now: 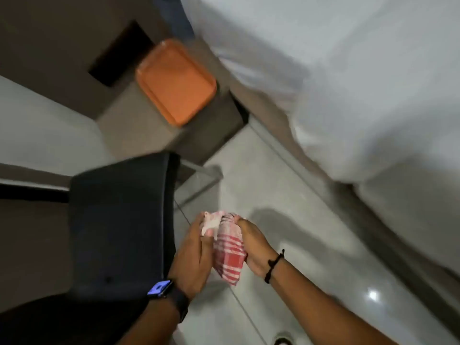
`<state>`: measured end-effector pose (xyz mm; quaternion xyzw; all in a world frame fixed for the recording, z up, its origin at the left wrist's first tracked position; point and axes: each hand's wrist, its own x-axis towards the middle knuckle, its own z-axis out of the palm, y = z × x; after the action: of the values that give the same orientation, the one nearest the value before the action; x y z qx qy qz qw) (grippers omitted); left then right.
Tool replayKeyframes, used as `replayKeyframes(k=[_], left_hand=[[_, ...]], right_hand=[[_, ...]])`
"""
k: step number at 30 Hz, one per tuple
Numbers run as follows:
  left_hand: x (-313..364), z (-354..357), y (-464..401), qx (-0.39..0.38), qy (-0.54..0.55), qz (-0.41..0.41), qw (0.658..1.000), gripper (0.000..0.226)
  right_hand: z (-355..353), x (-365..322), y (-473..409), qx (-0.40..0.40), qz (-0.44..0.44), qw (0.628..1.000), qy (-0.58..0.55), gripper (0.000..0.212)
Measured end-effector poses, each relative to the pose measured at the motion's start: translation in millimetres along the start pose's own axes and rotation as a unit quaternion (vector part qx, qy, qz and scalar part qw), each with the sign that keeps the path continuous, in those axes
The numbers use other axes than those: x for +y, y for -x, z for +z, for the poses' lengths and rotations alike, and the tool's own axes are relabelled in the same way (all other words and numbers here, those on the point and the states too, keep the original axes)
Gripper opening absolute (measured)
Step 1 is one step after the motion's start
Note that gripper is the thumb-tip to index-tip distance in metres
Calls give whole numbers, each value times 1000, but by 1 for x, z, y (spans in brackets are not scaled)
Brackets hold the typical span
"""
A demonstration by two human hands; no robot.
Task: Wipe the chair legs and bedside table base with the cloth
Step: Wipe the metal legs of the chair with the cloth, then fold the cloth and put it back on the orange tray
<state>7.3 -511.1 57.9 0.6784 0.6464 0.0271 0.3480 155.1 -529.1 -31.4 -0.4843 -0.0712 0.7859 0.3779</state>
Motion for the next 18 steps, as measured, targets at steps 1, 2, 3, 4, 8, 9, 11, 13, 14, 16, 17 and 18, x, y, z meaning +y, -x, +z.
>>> replayKeyframes(k=[1,2,3,4,8,9,11,13,14,16,17,18], left_hand=[[24,-22,0,17,27,7,999,53],[50,-49,-2,38,56,16,998,52],[74,-76,-4,55,78,21,995,51],[95,-102,-10,72,90,28,993,52],[153,-193,-49,160,139,0,977,45],[159,-212,-64,179,149,-10,972,44],[167,-243,-100,201,172,-18,964,51],[165,-265,-144,212,190,-35,958,60],[160,-271,-169,212,195,-47,957,61],[149,-273,-217,205,200,-62,956,54],[140,-272,-245,199,199,-70,957,50],[130,-271,-274,191,199,-81,958,48]], right_hand=[[13,-39,14,-7,-8,1000,14,39],[29,-84,29,-6,-17,999,41,41],[47,-126,42,-11,-23,997,70,44],[67,-166,54,-21,-34,994,102,50],[148,-291,80,14,-125,962,244,52],[166,-313,77,18,-151,948,279,46],[194,-351,62,32,-192,917,347,43],[220,-383,32,45,-225,887,400,42],[228,-395,11,54,-238,877,414,40],[235,-411,-38,78,-267,854,439,37],[237,-417,-70,94,-280,839,456,38],[237,-422,-105,102,-285,826,475,36]])
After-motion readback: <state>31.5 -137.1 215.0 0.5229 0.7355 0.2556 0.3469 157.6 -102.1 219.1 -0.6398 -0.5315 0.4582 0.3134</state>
